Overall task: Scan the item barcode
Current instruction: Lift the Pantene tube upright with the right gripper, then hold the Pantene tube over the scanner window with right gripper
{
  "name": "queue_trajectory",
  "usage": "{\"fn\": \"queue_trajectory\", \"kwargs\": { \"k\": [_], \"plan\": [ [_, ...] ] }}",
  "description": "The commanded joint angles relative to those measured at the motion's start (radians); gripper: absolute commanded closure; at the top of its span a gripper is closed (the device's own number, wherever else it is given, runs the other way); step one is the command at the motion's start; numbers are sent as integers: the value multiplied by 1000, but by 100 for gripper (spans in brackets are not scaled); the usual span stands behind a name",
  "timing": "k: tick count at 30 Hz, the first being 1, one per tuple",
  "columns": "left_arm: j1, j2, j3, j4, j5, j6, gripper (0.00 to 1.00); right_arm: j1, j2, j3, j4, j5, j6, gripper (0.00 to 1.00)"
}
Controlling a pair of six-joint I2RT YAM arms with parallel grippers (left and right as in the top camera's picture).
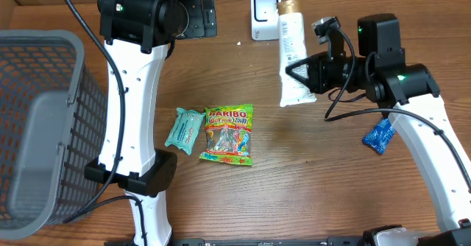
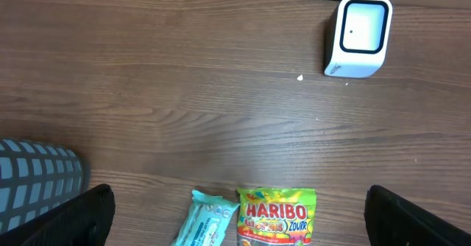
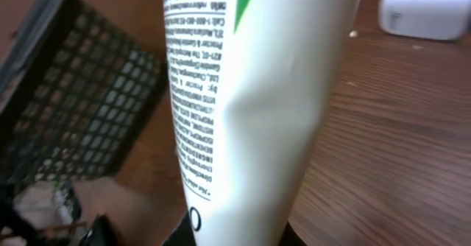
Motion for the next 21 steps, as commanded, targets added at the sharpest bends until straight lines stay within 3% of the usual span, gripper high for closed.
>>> {"fn": "queue_trajectory", "kwargs": {
  "k": [1, 11, 21],
  "plan": [
    [-4, 9, -5, 1, 5, -18, 1, 16, -3, 132, -10, 180, 44, 96],
    [-4, 9, -5, 1, 4, -18, 0, 114, 291, 565, -132, 658, -138, 96],
    [-4, 9, -5, 1, 4, -18, 0, 228, 556, 578, 193, 1218, -380, 96]
  ]
}}
